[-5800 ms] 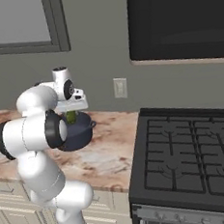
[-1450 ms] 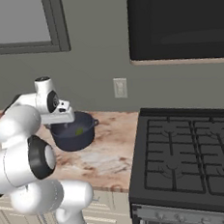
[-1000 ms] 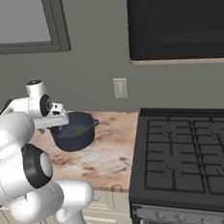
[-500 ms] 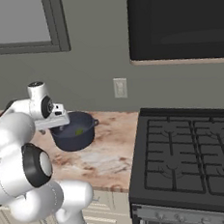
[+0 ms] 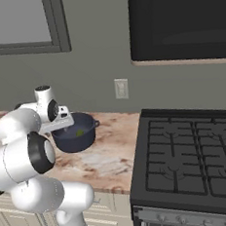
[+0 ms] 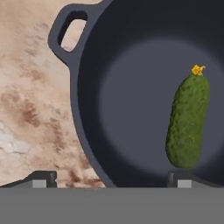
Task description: Turn on the sink faucet. Then move the cucumber from the counter to the sink. Turn off the sink. Move the vegetable from the sink to the pot next to the stove. Finally move the pot to the rear left burner.
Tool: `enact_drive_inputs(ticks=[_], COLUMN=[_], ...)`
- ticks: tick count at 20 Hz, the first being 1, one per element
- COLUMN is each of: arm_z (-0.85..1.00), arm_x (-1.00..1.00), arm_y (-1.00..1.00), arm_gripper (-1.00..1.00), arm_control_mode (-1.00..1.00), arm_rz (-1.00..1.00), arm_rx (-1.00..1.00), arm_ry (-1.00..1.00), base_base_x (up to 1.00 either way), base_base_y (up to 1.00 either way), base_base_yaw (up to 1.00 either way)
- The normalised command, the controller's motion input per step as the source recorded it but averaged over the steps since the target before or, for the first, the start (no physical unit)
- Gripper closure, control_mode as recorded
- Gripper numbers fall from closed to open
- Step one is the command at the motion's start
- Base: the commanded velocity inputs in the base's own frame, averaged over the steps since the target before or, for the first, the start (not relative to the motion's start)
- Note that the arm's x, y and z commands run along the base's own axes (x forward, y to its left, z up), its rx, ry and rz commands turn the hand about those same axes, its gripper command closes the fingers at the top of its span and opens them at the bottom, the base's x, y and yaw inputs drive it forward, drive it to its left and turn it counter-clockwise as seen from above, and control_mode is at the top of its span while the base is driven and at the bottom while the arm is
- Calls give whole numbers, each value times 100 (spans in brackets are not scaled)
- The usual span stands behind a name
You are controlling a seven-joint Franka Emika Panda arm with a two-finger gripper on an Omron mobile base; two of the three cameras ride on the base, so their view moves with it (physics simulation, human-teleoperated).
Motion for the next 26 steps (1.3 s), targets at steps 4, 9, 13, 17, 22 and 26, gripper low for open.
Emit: enact_drive_inputs(ticks=[4, 9, 13, 17, 22, 26], arm_z=[-23, -23, -22, -23, -20, -3], arm_x=[9, 1, 0, 0, 0, -1], arm_y=[9, 9, 4, 0, 0, 0], arm_gripper=[-100, -100, -100, 100, 100, 100], arm_control_mode=[-100, -100, -100, -100, -100, -100], arm_rz=[9, 8, 5, 3, 2, 0], arm_rx=[-1, -1, -1, 0, 0, 0], arm_ry=[0, 0, 0, 0, 0, 0], base_base_x=[0, 0, 0, 0, 0, 0], base_base_y=[0, 0, 0, 0, 0, 0], base_base_yaw=[0, 0, 0, 0, 0, 0])
